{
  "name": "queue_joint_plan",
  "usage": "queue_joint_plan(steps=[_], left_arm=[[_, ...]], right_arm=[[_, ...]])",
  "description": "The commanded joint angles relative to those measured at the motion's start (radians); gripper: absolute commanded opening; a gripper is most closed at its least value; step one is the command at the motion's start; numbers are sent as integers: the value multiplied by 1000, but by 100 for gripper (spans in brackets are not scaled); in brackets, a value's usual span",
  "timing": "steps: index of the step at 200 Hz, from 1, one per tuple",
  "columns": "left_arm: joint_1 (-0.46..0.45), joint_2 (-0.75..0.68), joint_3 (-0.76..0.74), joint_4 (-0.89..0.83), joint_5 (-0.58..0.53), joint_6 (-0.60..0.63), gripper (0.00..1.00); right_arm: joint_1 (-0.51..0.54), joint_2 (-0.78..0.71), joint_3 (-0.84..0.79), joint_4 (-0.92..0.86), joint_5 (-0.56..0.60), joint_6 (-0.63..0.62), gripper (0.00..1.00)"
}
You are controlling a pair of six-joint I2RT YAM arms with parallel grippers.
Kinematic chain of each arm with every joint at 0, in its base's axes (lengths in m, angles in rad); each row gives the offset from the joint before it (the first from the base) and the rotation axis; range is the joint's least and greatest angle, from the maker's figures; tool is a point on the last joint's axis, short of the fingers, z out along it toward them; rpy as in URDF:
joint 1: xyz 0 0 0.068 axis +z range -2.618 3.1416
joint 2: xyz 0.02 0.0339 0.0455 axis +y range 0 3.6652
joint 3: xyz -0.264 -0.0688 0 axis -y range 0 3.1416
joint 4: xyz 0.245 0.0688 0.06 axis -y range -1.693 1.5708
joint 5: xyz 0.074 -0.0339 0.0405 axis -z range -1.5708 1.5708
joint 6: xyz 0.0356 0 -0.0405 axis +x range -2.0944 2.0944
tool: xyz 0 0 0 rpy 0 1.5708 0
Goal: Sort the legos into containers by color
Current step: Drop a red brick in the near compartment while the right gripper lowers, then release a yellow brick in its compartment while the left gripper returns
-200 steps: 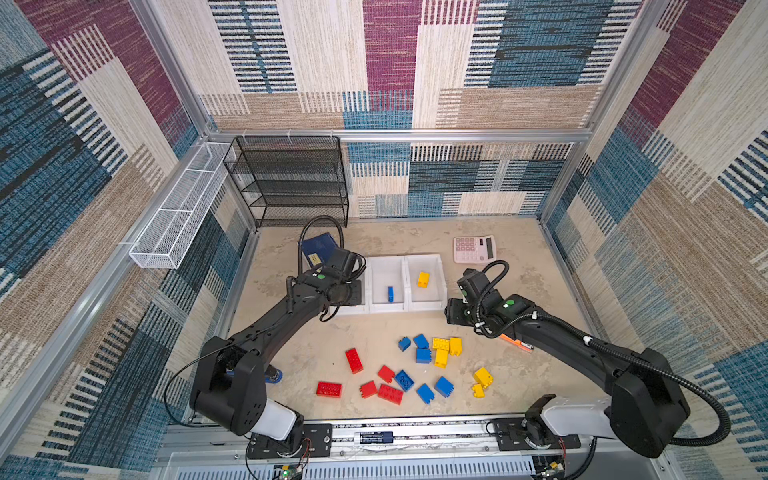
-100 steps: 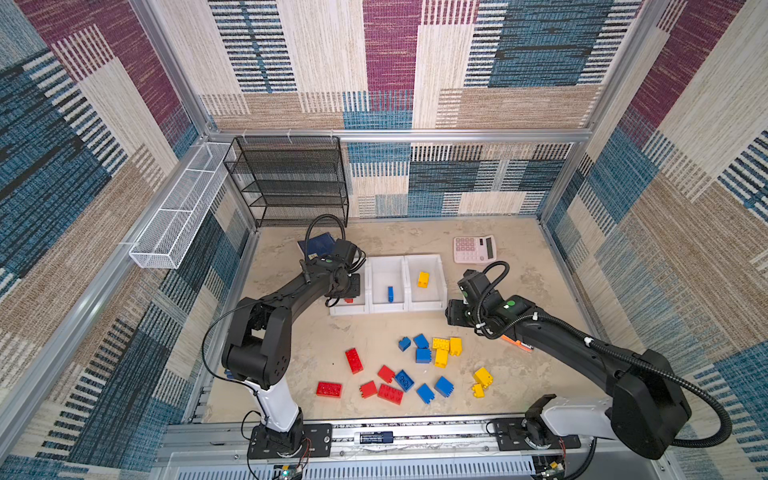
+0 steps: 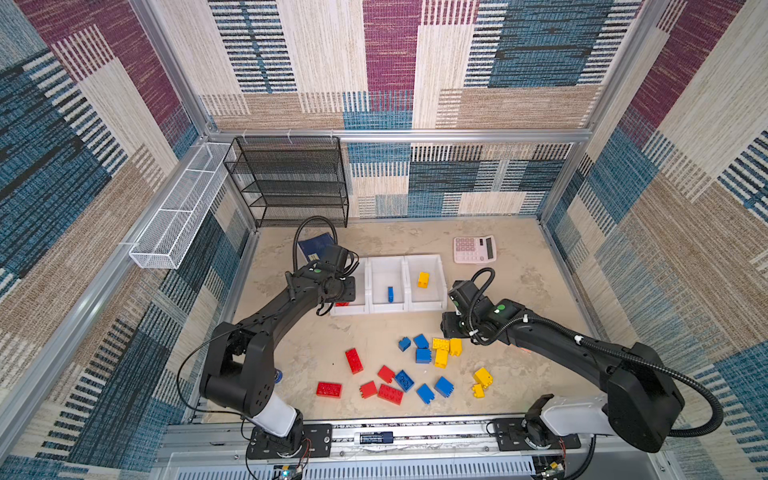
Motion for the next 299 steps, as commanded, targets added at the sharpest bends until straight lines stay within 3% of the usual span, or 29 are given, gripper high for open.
queue_joint_plan(steps=[1,50,104,125,168,239,269,288,299], left_arm=[[0,-65,-57,22,5,-23,47],[0,-165,-152,21,7,-41,47],[0,-206,-184,11,21,-57,47],[0,-227,-196,9,24,-62,47],[0,-272,-222,-6,49,-74,47],[-3,-349,-297,-17,83,-120,47],[-4,-377,-327,-18,95,-141,48],[-6,-390,-339,-20,99,-148,48],[-7,-393,-342,-21,106,-143,49]], right_arm=[[9,-16,-40,-41,20,59,58],[19,-10,-87,8,-10,87,54],[23,29,-80,27,-3,88,35],[24,19,-63,13,9,89,32],[20,58,150,-39,81,-22,30],[-55,376,477,22,68,-204,30],[-63,421,518,27,63,-215,36],[-63,420,523,22,63,-206,58],[-63,409,514,25,65,-200,64]])
